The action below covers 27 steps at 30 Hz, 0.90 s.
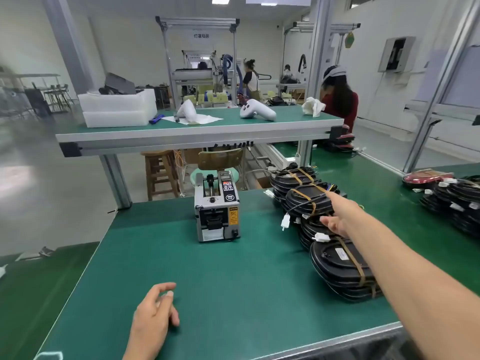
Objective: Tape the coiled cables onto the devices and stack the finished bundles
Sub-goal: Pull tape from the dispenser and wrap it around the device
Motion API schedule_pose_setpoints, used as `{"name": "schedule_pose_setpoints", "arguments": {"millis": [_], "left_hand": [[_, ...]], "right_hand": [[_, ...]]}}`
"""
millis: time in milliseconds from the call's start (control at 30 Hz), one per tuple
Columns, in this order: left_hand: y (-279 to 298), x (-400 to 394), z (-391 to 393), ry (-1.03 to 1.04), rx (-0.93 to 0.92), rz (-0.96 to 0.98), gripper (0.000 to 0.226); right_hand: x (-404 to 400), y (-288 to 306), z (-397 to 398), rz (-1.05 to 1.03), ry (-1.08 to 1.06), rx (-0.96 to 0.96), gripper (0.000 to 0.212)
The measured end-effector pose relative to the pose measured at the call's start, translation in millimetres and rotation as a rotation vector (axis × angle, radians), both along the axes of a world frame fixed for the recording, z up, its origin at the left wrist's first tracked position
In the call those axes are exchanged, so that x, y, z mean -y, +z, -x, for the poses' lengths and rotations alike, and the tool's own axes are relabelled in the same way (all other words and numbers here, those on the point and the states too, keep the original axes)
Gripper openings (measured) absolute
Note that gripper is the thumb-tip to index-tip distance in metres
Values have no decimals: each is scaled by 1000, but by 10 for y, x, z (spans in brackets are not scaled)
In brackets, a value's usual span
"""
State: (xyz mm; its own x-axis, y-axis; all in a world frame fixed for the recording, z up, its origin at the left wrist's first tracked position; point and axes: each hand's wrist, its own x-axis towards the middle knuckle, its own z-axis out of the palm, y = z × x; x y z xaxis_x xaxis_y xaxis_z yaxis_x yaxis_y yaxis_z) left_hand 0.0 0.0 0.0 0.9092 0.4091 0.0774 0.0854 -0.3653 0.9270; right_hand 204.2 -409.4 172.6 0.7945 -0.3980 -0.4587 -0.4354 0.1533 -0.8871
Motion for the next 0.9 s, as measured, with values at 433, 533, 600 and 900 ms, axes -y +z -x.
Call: {"name": "schedule_pose_setpoints", "arguments": {"millis": [433,533,600,900], "left_hand": [[153,100,-247,-24,-159,27,17],[139,80,-210,-35,-164,40,17],[166,71,-190,-41,-149,63,17],[352,99,-111,-65,-134,105,15]], "right_hand": [[-120,-64,-211,-96,-50,-1,44],[-95,-103,-184,-108,-91,13,41],[-92,-134,-144,-88,-104,27,34],[-233,94,271,581,141,404,34]]}}
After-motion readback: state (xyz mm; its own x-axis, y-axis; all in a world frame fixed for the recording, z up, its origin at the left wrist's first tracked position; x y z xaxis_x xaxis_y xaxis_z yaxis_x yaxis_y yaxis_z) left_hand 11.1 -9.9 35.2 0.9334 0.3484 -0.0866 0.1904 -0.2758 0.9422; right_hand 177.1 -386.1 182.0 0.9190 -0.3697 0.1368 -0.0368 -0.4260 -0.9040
